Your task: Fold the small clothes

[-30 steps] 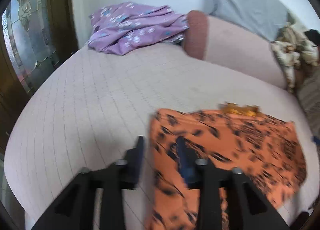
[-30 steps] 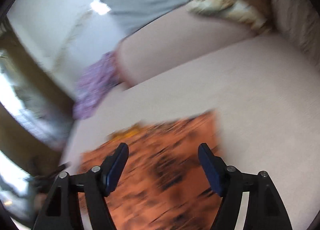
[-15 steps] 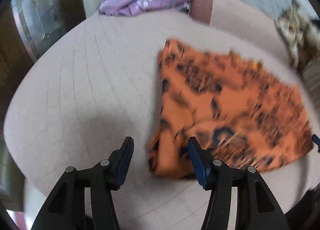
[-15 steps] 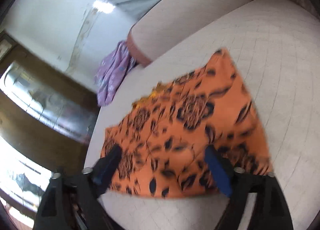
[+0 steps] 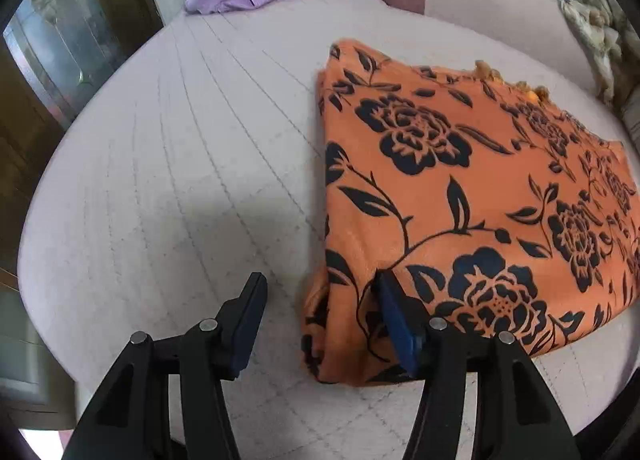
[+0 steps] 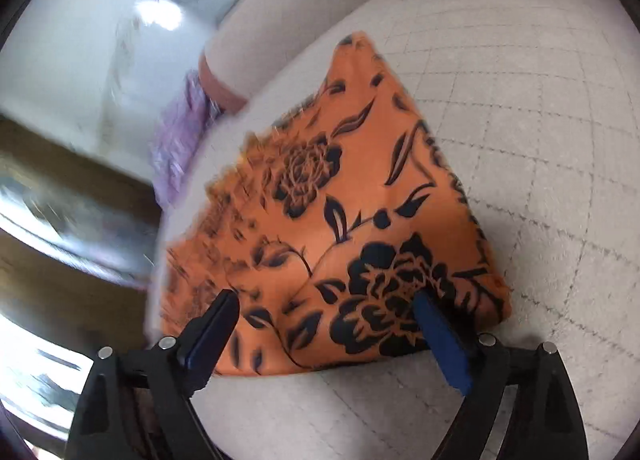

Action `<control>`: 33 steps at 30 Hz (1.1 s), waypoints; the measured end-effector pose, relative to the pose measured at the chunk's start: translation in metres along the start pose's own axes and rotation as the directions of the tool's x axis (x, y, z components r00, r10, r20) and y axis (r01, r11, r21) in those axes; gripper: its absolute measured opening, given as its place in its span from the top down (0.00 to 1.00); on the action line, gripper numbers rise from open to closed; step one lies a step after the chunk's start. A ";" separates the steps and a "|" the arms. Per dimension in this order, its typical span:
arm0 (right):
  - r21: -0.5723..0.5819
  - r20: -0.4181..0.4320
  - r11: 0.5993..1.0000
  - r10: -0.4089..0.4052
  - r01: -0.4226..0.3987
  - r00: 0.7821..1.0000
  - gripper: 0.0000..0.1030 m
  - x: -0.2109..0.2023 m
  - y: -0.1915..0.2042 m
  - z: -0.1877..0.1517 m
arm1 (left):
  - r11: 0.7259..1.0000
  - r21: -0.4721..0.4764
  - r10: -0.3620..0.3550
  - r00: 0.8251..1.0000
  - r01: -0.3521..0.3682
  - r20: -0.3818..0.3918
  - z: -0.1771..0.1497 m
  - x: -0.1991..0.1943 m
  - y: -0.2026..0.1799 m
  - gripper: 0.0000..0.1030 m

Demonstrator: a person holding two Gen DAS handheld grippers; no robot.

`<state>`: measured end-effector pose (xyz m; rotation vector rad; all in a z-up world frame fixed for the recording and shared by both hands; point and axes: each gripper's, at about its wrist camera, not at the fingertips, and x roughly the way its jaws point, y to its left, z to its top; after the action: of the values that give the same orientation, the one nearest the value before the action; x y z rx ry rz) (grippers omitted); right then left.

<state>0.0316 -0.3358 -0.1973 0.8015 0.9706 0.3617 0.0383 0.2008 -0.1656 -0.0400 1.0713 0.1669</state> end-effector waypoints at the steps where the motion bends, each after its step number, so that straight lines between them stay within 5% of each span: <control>1: 0.011 -0.004 1.000 0.002 -0.002 1.000 0.12 -0.004 0.002 0.003 | 1.000 -0.005 0.005 1.000 -0.005 0.027 0.001 -0.009 0.000 0.42; 3: -0.015 0.020 1.000 -0.013 0.013 1.000 0.12 -0.015 0.012 0.010 | 1.000 0.019 0.009 0.995 -0.011 0.096 0.008 -0.027 -0.007 0.42; 7: 0.040 0.026 0.995 0.086 -0.087 0.996 0.11 -0.031 0.012 0.016 | 0.999 0.039 -0.045 0.979 0.038 0.200 0.018 -0.047 -0.025 0.41; 11: 0.170 0.033 0.979 0.113 -0.117 0.993 0.11 -0.035 -0.001 -0.017 | 0.992 0.095 -0.101 0.979 0.085 0.178 0.020 -0.036 -0.054 0.41; 18: 0.347 0.156 0.937 -0.014 -0.041 0.988 0.13 -0.033 -0.030 -0.020 | 0.985 0.119 -0.140 0.983 0.126 0.115 -0.009 -0.034 -0.084 0.41; 20: 0.344 0.167 0.939 -0.057 -0.004 0.984 0.38 -0.027 -0.028 -0.011 | 0.985 0.117 -0.140 0.985 0.128 0.105 -0.012 -0.034 -0.083 0.41; 21: 0.317 0.140 0.948 -0.083 0.034 0.987 0.76 -0.019 -0.025 -0.007 | 0.986 0.115 -0.133 0.986 0.121 0.100 -0.013 -0.034 -0.081 0.41; 22: 0.306 0.114 0.950 -0.099 0.060 0.989 0.90 -0.011 -0.025 -0.004 | 0.986 0.116 -0.131 0.987 0.120 0.097 -0.014 -0.033 -0.081 0.41; 24: 0.287 0.104 0.952 -0.146 0.111 0.984 0.90 -0.008 -0.022 -0.004 | 0.986 0.123 -0.125 0.987 0.112 0.102 -0.015 -0.037 -0.080 0.41; 27: 0.057 0.226 0.969 -0.248 0.241 0.942 0.90 -0.034 0.031 -0.009 | 0.985 0.138 -0.125 0.978 0.102 0.168 -0.013 -0.051 -0.078 0.40; 30: -0.018 0.107 0.930 -0.363 0.367 0.926 0.84 -0.008 0.017 -0.010 | 0.984 0.145 -0.123 0.983 0.103 0.135 -0.009 -0.040 -0.087 0.38; 31: 0.019 0.058 0.932 -0.363 0.363 0.930 0.84 -0.004 0.001 -0.012 | 0.982 0.167 -0.108 0.989 0.090 0.105 -0.011 -0.030 -0.092 0.38; 32: 0.080 0.090 0.961 -0.272 0.265 0.958 0.81 -0.013 -0.012 -0.014 | 0.978 0.202 -0.061 0.996 0.048 0.061 -0.015 -0.016 -0.097 0.38; 33: 0.096 0.097 0.965 -0.254 0.245 0.962 0.70 -0.021 -0.014 -0.014 | 0.975 0.219 -0.036 0.998 0.023 0.054 -0.019 -0.008 -0.099 0.35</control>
<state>0.0077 -0.3520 -0.1995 0.7557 0.9757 0.0585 0.0329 0.1002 -0.1723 0.1462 1.0260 0.0224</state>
